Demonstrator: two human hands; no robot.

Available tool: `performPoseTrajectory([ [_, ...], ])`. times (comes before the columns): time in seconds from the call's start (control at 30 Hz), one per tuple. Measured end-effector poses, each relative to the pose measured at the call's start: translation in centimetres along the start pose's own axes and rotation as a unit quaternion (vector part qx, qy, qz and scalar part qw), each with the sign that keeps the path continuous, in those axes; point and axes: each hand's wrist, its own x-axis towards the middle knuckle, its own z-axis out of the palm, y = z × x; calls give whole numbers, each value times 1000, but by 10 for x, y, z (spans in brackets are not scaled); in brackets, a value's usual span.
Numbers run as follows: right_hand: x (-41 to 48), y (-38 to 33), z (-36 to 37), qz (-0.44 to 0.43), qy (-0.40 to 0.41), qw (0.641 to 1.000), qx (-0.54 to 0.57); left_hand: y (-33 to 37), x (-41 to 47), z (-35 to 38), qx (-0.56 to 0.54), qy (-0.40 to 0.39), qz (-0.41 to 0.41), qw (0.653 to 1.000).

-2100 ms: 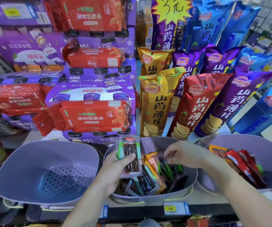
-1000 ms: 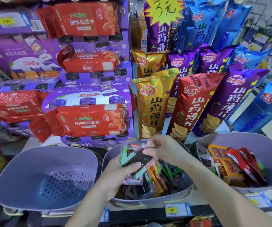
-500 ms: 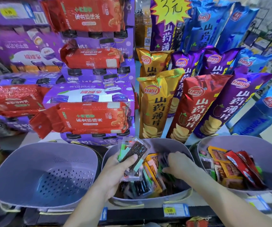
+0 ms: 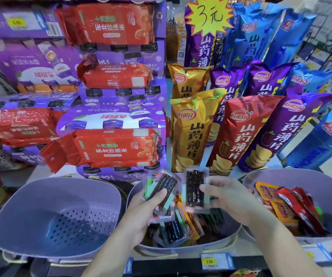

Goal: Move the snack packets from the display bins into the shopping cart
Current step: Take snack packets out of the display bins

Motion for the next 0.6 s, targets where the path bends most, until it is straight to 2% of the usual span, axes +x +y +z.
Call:
performPoseTrajectory([
  [0.07, 2, 7, 14, 2, -17, 1000, 24, 1, -1, 1, -21, -10, -2, 1000],
  [0.2, 11, 22, 44, -9, 36, 999, -20, 1, -2, -2, -17, -40, 9, 999],
  [0.27, 14, 23, 51, -10, 36, 999, -37, -1, -1, -4, -3, -35, 22, 999],
  [0.47, 14, 2, 19, -22, 103, 963, -247, -2, 0, -4, 7, -7, 12, 1000],
  [0.5, 15, 0, 11, -11, 126, 944, -305, -1, 0, -3, 4, 2, 9, 1000],
  [0.53, 17, -1, 4, 0, 145, 904, -403, 0, 0, -3, 0, 8, 7, 1000],
  [0.6, 23, 4, -1, 28, 155, 792, -589, 1, 0, -2, -9, 16, 3, 1000],
])
